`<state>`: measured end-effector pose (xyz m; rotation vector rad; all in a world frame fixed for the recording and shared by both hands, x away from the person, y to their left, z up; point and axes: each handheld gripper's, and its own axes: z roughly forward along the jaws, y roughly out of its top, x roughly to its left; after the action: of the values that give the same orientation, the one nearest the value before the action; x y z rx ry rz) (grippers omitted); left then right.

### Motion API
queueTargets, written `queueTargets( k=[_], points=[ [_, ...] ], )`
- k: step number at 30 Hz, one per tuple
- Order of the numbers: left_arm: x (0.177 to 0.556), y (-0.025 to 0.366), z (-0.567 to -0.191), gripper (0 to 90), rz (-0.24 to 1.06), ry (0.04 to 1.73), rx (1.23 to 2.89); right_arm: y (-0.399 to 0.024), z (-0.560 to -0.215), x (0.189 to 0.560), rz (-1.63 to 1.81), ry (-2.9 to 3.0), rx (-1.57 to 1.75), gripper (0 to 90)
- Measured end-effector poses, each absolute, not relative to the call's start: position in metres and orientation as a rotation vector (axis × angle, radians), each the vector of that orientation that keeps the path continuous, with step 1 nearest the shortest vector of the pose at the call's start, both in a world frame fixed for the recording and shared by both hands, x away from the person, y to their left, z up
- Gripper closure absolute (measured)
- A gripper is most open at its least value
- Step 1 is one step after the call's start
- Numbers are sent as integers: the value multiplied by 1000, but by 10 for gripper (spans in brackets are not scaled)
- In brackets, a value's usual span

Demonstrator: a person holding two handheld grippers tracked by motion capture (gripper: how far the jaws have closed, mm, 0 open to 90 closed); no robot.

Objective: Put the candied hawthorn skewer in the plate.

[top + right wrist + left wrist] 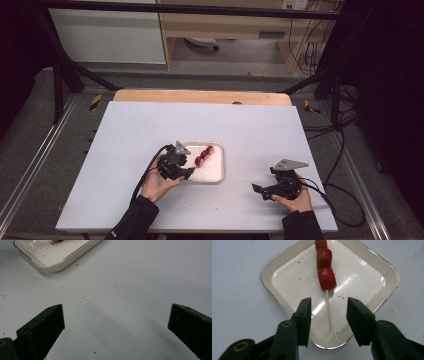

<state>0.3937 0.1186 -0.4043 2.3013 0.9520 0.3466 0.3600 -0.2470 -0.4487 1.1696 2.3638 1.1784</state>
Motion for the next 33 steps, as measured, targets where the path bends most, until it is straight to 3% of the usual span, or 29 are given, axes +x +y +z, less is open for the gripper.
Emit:
queueTargets(
  k=[9, 15, 33],
  points=[
    [382, 150, -396, 254, 325, 896, 2266, -248, -447, 360, 1178, 2361, 1173, 10],
    [372, 180, -401, 154, 347, 907, 2241, -248, -448, 360, 1178, 2361, 1181, 8],
    [344, 257, -439, 119, 393, 1026, 2112, -247, -451, 359, 1161, 2378, 1179, 8]
  ],
)
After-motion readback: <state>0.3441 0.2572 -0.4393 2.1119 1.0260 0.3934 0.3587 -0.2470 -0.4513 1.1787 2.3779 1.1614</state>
